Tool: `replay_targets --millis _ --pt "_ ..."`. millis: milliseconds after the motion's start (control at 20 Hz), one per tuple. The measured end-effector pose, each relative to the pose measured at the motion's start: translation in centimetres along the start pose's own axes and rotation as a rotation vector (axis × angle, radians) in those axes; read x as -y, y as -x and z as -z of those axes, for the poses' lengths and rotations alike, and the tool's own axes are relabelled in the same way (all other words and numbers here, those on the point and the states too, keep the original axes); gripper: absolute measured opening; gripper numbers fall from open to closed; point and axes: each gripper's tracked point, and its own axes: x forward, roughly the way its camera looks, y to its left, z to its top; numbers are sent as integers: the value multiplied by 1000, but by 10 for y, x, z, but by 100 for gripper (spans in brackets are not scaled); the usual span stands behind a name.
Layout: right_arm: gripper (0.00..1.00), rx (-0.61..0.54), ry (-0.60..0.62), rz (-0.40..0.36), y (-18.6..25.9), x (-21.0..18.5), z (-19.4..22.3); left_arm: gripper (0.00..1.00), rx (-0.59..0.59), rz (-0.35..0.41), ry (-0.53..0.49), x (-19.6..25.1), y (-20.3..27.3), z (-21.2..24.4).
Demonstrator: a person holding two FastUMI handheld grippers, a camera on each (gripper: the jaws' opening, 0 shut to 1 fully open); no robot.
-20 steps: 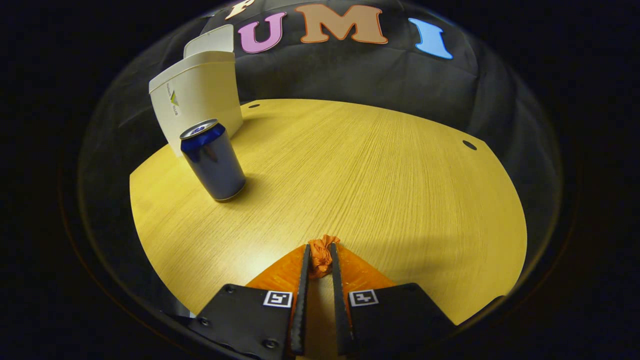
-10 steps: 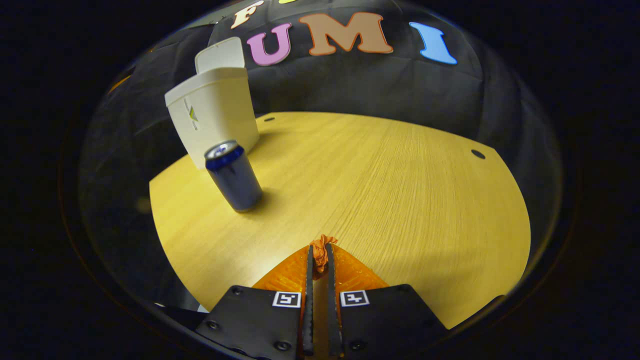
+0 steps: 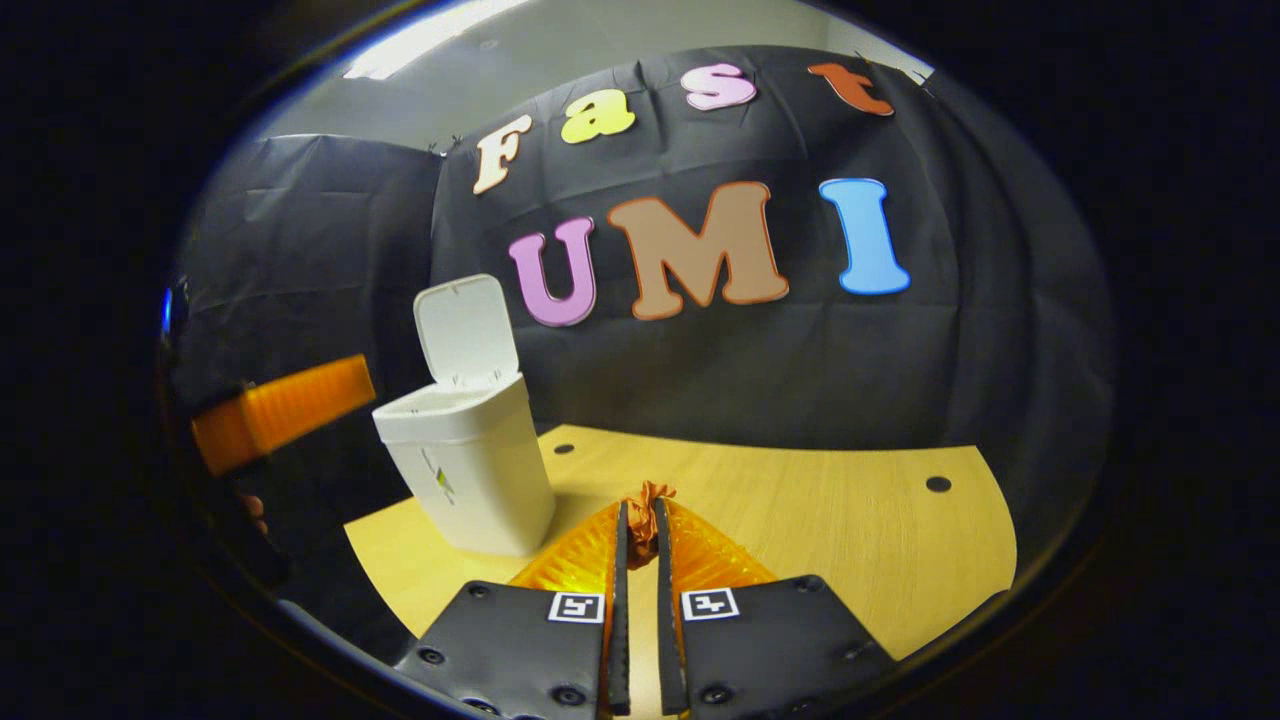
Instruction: Press the lid of the desktop garbage bin to open it, pick up the crumpled paper on the desktop and throw it into the bin, then pick up the pop can on the desktop and drop it into the bin, and finally close the garbage bin lid.
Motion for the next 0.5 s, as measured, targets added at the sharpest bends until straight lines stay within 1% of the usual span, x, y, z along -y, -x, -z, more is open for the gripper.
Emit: replay_targets --millis 100,150,200,300,350,400,500 --pt "13 63 16 -11 1 -17 -40 95 0 6 5 -7 -6 1" --pt "13 98 32 -21 -2 -27 -58 99 1 3 10 -13 -7 1" --pt "13 125 45 -34 -7 -37 -73 95 6 -1 16 -19 -8 0" --pt "13 157 73 -66 -20 -56 -91 95 8 -19 26 -33 -9 1" --pt "13 168 85 -82 -25 -66 -100 99 6 -31 30 -42 -10 2" --pt "13 176 95 -99 -32 -76 -108 95 4 -43 33 -50 -10 3" --pt "13 197 112 -129 -48 -99 -124 95 0 -65 35 -67 -8 5"
